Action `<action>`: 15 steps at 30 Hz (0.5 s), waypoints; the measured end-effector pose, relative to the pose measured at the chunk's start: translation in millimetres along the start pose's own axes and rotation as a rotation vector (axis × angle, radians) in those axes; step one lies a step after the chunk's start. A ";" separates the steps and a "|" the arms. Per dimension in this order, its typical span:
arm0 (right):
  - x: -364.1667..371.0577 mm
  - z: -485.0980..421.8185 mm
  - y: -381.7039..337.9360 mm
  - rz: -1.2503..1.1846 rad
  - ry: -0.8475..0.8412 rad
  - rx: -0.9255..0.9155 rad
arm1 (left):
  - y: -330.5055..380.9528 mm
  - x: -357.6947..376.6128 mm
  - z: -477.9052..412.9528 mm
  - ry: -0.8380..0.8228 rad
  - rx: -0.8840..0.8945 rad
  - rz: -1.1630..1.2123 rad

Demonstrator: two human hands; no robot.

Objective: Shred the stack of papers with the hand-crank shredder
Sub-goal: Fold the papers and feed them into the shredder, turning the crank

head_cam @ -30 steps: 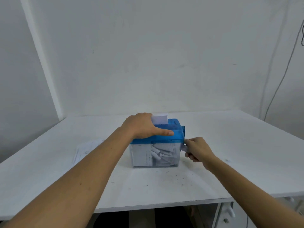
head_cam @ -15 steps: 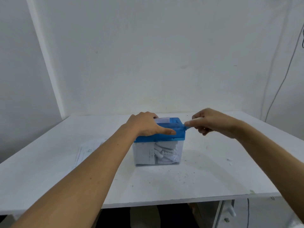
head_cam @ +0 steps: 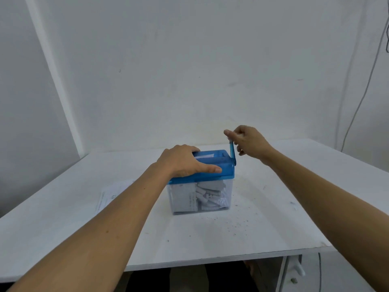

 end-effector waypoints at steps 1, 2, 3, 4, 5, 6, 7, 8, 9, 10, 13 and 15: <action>1.6 -2.5 3.7 -0.047 0.037 -0.003 | 0.5 0.0 0.4 0.001 0.003 0.002; 4.1 -4.3 6.9 -0.082 0.069 -0.014 | 1.0 -0.8 1.1 0.004 0.007 0.003; 7.8 -4.6 9.4 -0.079 0.093 -0.022 | 1.1 -1.4 1.0 0.009 0.011 0.006; 13.1 -4.0 13.0 -0.043 0.107 -0.017 | 1.1 -1.4 0.8 0.010 0.014 0.010; 17.9 -3.9 18.2 -0.018 0.119 -0.004 | 1.6 -1.0 0.8 0.010 0.015 0.016; 21.4 -2.9 23.4 -0.029 0.136 0.005 | 2.2 -0.4 1.9 0.011 0.015 0.016; 23.7 -3.8 27.4 -0.067 0.155 0.013 | 2.6 -1.9 2.3 0.017 0.017 0.011; 25.0 -2.5 30.1 -0.095 0.165 0.030 | 3.3 -2.7 2.9 0.025 0.019 0.011; 27.1 -1.9 33.9 -0.094 0.150 0.061 | 4.0 -4.0 3.3 0.032 0.018 0.020; 33.3 -0.7 40.7 -0.047 0.098 0.111 | 3.3 -3.6 4.4 0.032 0.018 0.031; 62.7 21.9 82.0 0.022 -0.085 0.289 | 4.8 -2.0 4.7 0.031 0.028 0.025; 72.7 44.5 96.6 -0.037 -0.110 0.309 | 5.2 -2.9 4.9 0.041 0.026 0.002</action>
Point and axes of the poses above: each hand's wrist, its own z-axis away from the middle knuckle, its own x-axis out of the palm, y = z × x, the point moved 10 cm from there along -z, towards the middle knuckle, and after that the axes turned 7 degrees about -y, right-handed, at the moved point
